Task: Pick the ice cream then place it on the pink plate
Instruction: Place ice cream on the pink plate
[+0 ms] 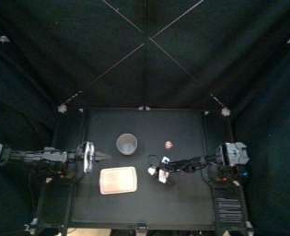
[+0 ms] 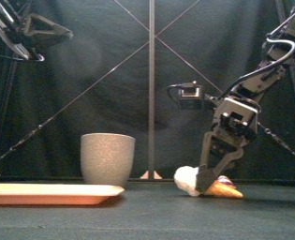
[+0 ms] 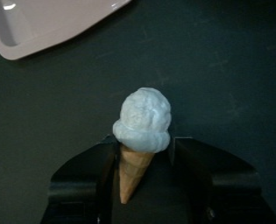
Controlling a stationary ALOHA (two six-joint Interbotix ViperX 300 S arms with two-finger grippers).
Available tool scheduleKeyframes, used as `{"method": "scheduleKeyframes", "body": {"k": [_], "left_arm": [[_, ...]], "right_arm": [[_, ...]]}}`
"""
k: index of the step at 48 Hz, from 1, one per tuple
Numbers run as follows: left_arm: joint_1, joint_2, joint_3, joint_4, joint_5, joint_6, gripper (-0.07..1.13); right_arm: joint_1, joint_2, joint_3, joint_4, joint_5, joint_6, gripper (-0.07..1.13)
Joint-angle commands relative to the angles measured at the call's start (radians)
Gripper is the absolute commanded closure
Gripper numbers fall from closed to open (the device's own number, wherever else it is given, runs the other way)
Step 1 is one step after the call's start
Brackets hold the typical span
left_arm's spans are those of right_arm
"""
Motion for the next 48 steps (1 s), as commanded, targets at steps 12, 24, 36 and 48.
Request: {"method": "scheduleKeyframes", "body": {"k": [12,24,36,48], "left_arm": [[0.005,0.002,-0.012,0.002,-0.005,0.002,1.09],[0.005,0.002,-0.012,0.002,-0.005,0.002,1.09],[0.006,-0.002,-0.011,0.002,-0.005,0.002,1.09],[0.008,-0.005,-0.009,0.002,-0.003,0.002,1.09]], "right_arm": [[0.006,-0.017,-0.172,-0.040,-0.003,-0.008,0.48],[0.043,0.106,-0.443,-0.169,0.002,-0.003,0.48],[0.066,0.272,-0.667,-0.253,0.098,-0.002,0.47],[0.083,0.353,-0.788,-0.258,0.164,0.000,0.36]]}}
